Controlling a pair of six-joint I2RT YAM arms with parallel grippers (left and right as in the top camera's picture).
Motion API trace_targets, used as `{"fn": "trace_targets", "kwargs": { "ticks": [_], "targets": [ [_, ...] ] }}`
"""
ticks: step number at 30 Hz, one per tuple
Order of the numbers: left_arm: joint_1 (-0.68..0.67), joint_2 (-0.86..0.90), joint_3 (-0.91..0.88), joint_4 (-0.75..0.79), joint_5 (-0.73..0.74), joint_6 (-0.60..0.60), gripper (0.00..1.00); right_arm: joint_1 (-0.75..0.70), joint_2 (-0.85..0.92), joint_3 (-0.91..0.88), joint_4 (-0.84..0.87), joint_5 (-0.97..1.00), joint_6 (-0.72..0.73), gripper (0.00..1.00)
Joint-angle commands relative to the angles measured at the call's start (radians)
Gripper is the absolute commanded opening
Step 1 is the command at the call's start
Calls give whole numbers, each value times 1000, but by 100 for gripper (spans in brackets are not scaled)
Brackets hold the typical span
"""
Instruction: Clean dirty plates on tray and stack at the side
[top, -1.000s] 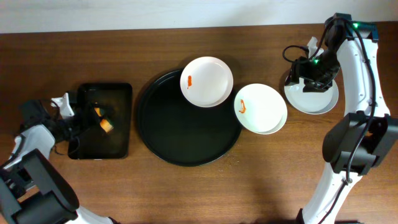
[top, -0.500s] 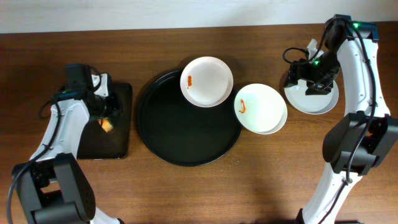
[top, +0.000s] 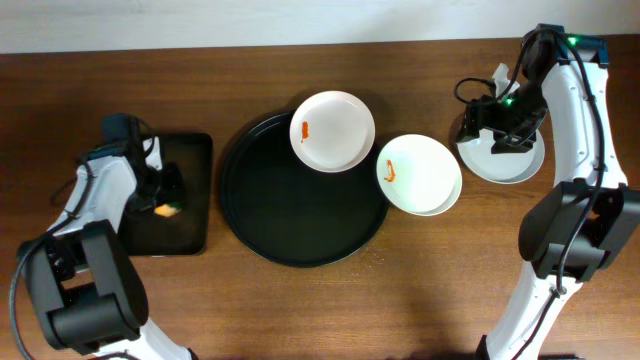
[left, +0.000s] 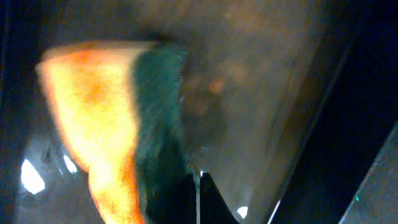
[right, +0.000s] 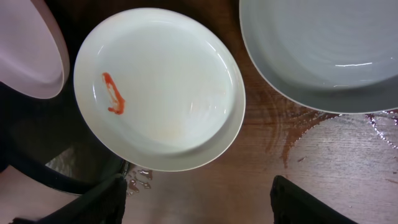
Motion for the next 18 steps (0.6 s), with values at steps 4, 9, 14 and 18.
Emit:
{"fn": "trace_targets", "kwargs": {
  "ticks": [4,9,14,18],
  "targets": [
    [55,-90,74,-142,-98,-88,3,3,-11,7,-4,9,-11,75],
    [55,-111,74,-117,-215,-132,6,3,-11,8,-4,9,-11,75],
    [36,-111,73,-88,54,-132,0,3,-11,8,-4,9,-11,76],
    [-14,-95,48,-86,-25,-132,0,3,-11,8,-3,9,-11,76]
  ]
}}
